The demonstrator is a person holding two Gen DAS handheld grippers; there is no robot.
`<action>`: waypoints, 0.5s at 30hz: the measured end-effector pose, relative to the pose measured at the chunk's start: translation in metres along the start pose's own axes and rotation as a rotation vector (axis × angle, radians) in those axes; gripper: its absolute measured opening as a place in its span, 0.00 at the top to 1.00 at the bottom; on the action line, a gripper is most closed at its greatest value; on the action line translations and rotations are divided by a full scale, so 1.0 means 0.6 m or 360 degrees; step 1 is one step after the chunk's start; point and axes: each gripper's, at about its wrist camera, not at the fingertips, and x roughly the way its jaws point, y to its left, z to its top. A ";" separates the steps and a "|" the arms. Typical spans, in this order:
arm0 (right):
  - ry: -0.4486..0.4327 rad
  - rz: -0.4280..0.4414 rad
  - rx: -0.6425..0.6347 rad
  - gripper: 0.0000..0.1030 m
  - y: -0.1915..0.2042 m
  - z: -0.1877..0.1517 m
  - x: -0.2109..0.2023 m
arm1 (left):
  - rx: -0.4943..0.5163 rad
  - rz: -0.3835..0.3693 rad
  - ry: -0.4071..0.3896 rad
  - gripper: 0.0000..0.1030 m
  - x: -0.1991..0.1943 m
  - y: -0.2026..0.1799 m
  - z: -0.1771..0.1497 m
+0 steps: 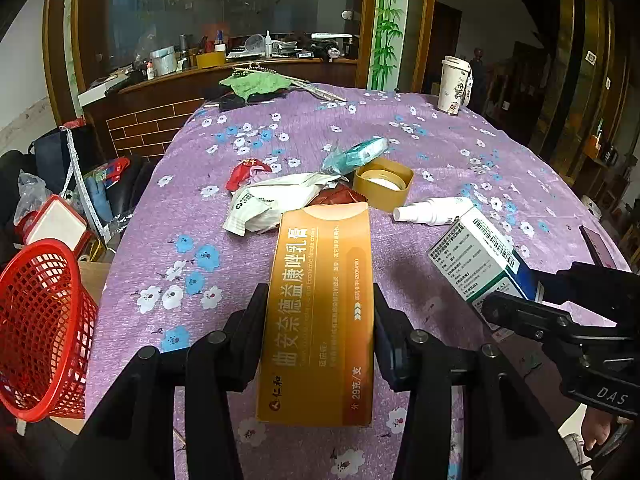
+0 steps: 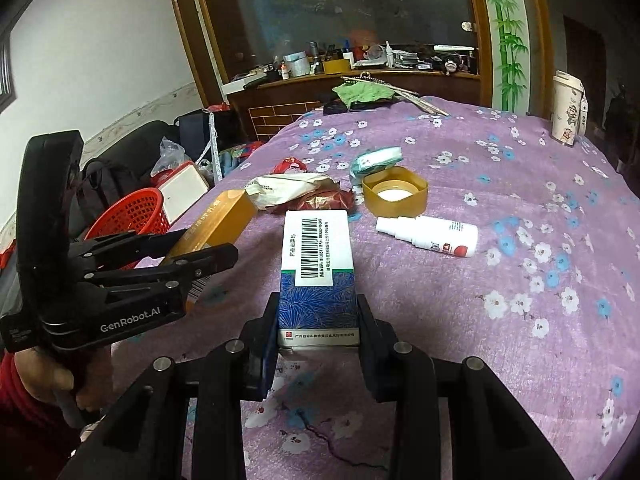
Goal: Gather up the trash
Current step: 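Hold the orange box in the left tool and blue-white box in the right tool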
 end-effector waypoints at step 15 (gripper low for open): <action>-0.0008 -0.0015 0.0004 0.64 0.007 -0.005 -0.009 | 0.0006 0.0009 -0.0008 0.56 -0.008 -0.002 -0.003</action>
